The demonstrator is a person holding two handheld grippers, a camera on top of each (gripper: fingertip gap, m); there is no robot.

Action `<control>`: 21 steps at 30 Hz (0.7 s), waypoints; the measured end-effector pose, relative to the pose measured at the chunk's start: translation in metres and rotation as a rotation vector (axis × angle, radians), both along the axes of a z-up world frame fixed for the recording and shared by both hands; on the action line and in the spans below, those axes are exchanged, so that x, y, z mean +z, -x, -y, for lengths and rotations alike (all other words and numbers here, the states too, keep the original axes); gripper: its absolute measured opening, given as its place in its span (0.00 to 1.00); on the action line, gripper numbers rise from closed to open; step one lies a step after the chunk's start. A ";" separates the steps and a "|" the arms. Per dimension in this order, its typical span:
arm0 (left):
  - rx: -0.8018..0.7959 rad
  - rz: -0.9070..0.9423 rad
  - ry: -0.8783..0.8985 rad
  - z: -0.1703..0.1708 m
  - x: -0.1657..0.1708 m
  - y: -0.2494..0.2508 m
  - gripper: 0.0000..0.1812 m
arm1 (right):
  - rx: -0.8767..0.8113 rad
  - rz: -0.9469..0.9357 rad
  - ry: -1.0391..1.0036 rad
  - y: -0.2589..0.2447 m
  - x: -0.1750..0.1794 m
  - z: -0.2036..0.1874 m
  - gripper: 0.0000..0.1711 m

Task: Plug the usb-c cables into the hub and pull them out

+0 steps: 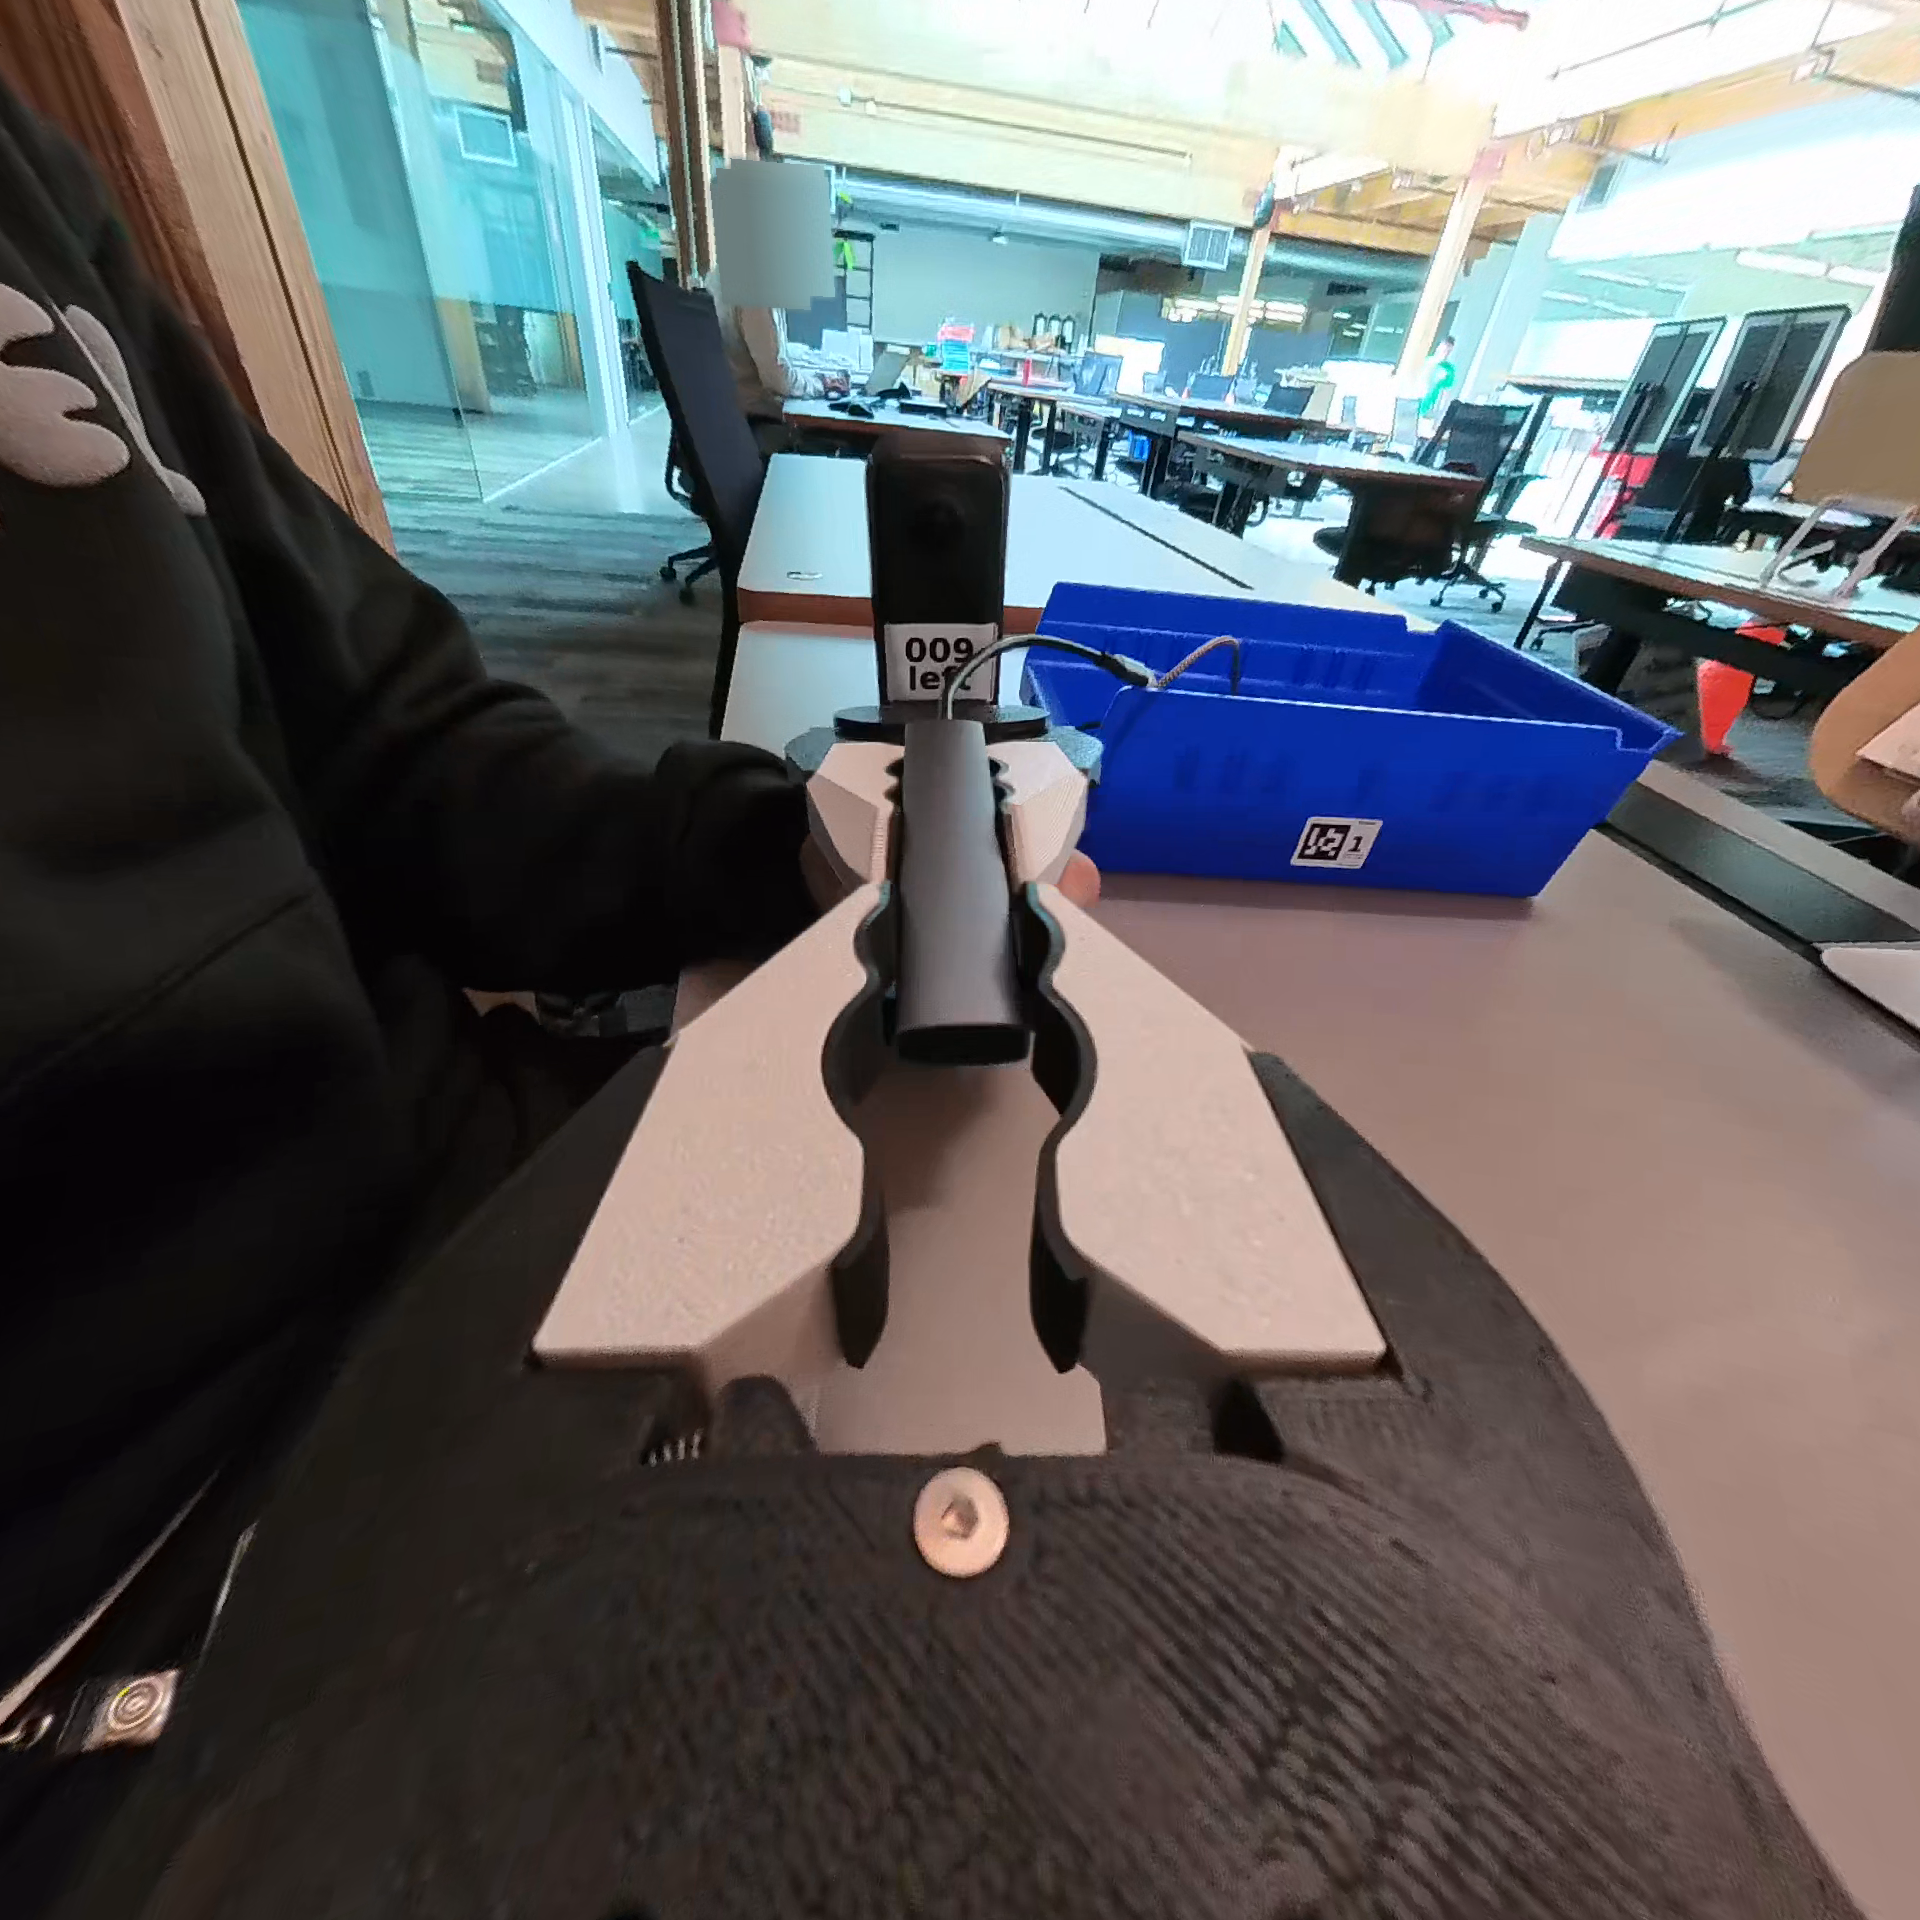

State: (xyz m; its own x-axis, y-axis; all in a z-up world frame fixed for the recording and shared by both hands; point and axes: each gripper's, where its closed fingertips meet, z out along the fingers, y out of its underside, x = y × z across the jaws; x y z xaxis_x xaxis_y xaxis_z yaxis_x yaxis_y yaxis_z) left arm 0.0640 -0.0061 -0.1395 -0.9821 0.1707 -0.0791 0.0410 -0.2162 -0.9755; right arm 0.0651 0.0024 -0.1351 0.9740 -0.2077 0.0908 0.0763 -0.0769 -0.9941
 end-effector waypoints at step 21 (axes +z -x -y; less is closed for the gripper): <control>0.150 0.011 0.042 0.000 0.004 -0.017 0.30 | -0.686 0.370 -0.044 -0.066 0.095 0.103 0.11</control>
State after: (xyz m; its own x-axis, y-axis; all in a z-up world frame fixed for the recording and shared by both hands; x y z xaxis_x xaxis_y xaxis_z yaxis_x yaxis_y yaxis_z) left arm 0.0813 -0.0060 -0.1350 -0.9954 0.0182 -0.0938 0.0864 -0.2470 -0.9652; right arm 0.1315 -0.1005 -0.0404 0.5349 -0.7634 0.3621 0.3530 -0.1875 -0.9167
